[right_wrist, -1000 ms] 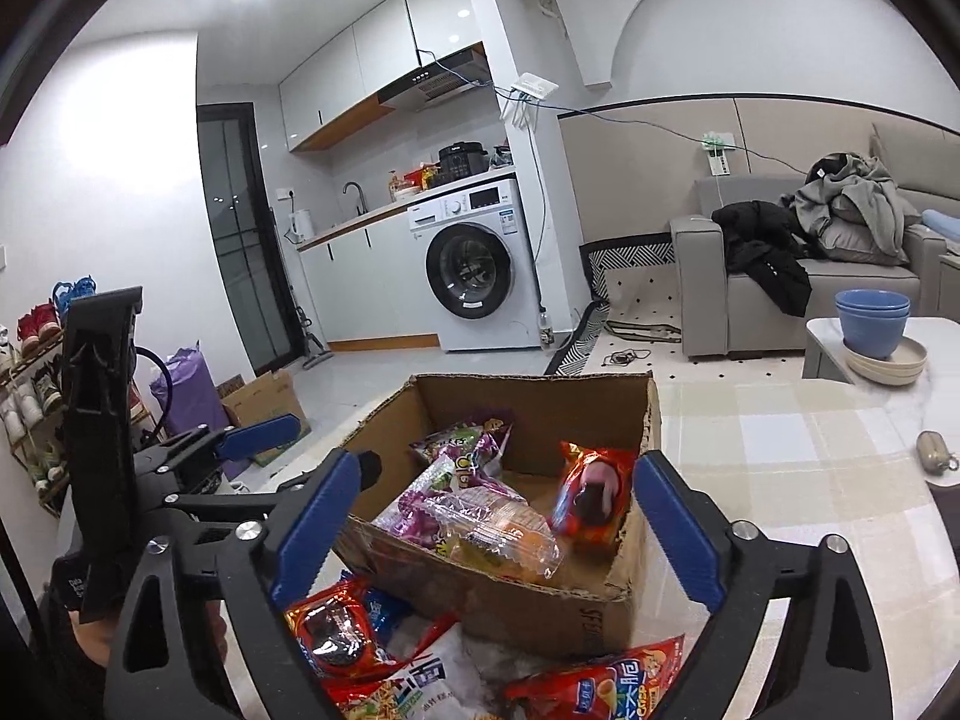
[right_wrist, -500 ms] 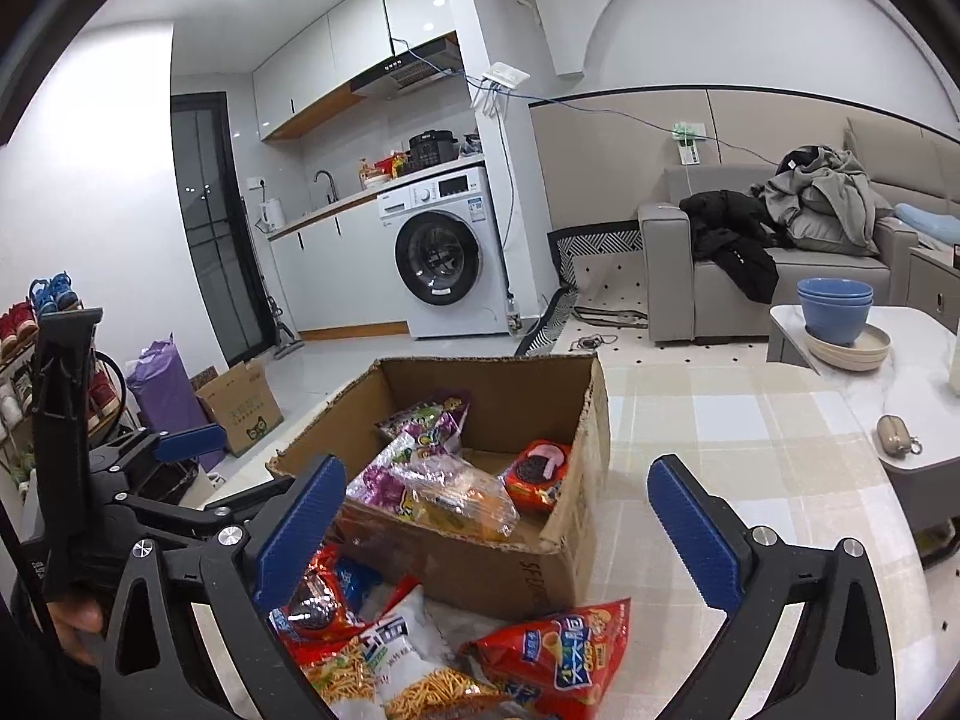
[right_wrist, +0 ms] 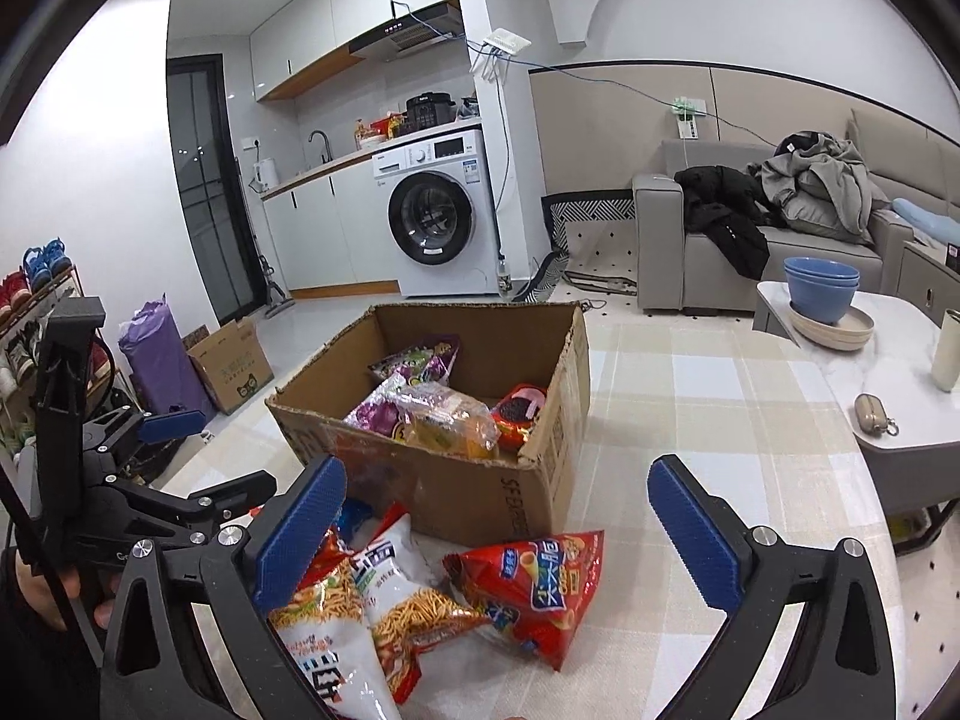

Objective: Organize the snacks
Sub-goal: 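Move both grippers back toward the snack bags beside the box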

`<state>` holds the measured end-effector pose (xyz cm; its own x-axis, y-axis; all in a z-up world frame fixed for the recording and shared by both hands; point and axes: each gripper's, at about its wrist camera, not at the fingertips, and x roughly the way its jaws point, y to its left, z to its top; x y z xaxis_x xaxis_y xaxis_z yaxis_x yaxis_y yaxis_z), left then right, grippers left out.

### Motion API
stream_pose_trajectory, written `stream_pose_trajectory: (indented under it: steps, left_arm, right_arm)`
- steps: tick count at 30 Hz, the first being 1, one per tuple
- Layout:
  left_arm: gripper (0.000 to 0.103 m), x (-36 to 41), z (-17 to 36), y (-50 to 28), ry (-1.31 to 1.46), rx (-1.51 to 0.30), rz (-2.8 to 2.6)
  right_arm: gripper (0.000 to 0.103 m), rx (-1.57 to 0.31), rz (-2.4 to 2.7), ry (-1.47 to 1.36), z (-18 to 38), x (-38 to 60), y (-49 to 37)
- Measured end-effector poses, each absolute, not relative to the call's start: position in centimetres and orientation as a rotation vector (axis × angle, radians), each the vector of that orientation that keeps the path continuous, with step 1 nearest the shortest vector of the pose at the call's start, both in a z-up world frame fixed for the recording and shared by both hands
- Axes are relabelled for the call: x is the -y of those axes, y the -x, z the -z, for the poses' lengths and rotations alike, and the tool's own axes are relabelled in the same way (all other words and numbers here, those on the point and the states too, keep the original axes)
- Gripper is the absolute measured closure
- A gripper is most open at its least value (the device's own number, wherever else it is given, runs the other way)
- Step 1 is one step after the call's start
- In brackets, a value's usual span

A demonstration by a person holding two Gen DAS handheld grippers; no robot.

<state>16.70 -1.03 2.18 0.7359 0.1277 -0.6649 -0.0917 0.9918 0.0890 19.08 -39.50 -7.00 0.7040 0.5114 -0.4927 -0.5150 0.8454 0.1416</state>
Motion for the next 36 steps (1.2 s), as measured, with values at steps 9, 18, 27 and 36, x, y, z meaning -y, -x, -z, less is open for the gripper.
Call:
stream_pose_trajectory:
  steps: [9,18,27,36]
  left_arm:
    - [0.001,0.7,-1.7,-15.2,-0.030,-0.756,-0.110]
    - [0.001,-0.1,-1.9,-14.5,-0.003,-0.772,-0.078]
    - [0.001,-1.5,-2.1,-14.4,0.030,-0.786,-0.053]
    - [0.001,-2.4,-0.9,-15.2,0.057,-0.827,-0.049]
  right_arm:
    - [0.001,-0.591,-0.566,0.044,7.8,39.7,-18.1]
    - [0.001,-0.611,-0.559,0.094,7.8,39.9,-17.7]
    - [0.000,-0.706,-0.498,0.120,9.2,40.4,-19.1]
    - [0.001,-0.827,-0.540,-0.009,11.7,40.9,-21.2]
